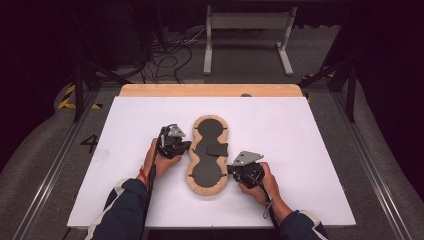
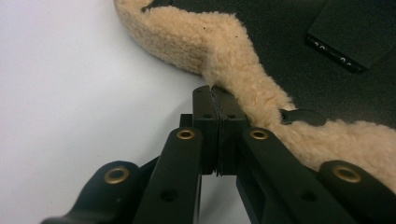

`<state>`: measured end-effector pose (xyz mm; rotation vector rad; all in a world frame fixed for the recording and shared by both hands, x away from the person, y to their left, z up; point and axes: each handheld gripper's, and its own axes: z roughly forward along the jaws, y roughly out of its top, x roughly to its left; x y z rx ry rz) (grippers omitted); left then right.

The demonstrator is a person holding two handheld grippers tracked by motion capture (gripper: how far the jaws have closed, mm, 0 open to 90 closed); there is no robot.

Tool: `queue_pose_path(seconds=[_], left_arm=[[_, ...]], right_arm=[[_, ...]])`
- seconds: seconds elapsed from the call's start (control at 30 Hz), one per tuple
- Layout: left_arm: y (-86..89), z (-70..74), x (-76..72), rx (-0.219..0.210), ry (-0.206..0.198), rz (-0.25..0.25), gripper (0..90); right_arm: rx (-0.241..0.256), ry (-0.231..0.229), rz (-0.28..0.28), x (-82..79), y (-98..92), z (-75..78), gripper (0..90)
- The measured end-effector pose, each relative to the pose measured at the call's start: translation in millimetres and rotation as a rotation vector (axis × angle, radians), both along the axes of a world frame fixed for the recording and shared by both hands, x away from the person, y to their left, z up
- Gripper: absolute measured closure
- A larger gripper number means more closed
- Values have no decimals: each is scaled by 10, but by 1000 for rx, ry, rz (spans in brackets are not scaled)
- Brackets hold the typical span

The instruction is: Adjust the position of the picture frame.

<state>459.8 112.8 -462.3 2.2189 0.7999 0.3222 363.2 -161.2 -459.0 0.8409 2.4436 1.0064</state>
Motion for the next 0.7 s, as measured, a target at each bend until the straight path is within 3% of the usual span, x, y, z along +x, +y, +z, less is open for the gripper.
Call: queue_pose_path(seconds=[0.27,0.37,0.7], left_arm=[[-32,11,18,21,-9,-40,900],[-57,12,29,5,14,-44,900],[-170,22,32,17,8,-75,900]], right_arm=[[-13,14,57,-39,23,16,900],[-17,20,86,-73,38,20,900],[-42,17,160,-221,128,29,900]])
